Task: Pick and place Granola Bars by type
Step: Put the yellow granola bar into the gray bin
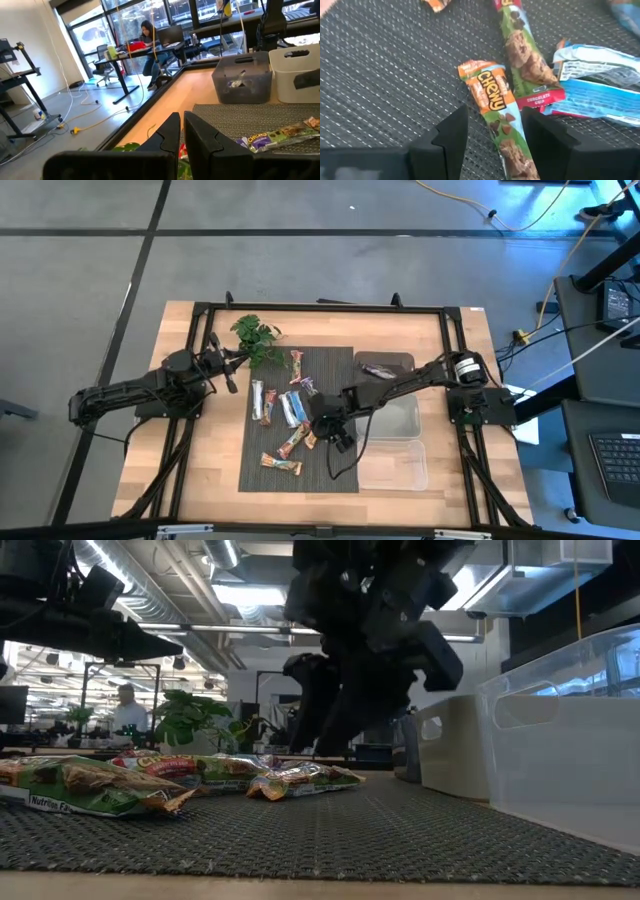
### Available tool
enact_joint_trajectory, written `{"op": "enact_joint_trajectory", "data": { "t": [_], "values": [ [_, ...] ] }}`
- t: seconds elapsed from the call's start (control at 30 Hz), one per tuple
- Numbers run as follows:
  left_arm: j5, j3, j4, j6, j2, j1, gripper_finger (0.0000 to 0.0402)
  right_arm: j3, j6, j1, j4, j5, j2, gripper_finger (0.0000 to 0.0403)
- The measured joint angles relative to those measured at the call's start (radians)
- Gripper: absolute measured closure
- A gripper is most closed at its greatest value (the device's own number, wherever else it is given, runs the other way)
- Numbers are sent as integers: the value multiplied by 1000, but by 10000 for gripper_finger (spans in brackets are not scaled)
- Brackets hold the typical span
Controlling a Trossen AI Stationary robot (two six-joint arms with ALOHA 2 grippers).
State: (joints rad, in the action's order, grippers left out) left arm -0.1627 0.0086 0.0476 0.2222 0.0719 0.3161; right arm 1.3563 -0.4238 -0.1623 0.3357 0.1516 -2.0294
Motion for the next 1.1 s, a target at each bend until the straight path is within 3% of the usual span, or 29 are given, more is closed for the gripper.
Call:
{"op": "enact_joint_trajectory", "data": {
  "t": [0.5,0.83,1.1],
  "values": [
    [0,0,0,0,0,0,384,2,26,25,-19,-26,-70,217],
    [0,0,0,0,0,0,384,5,28,24,-7,-24,-70,293],
    [0,0,0,0,0,0,384,143,52,25,189,-34,-74,290]
  ]
}}
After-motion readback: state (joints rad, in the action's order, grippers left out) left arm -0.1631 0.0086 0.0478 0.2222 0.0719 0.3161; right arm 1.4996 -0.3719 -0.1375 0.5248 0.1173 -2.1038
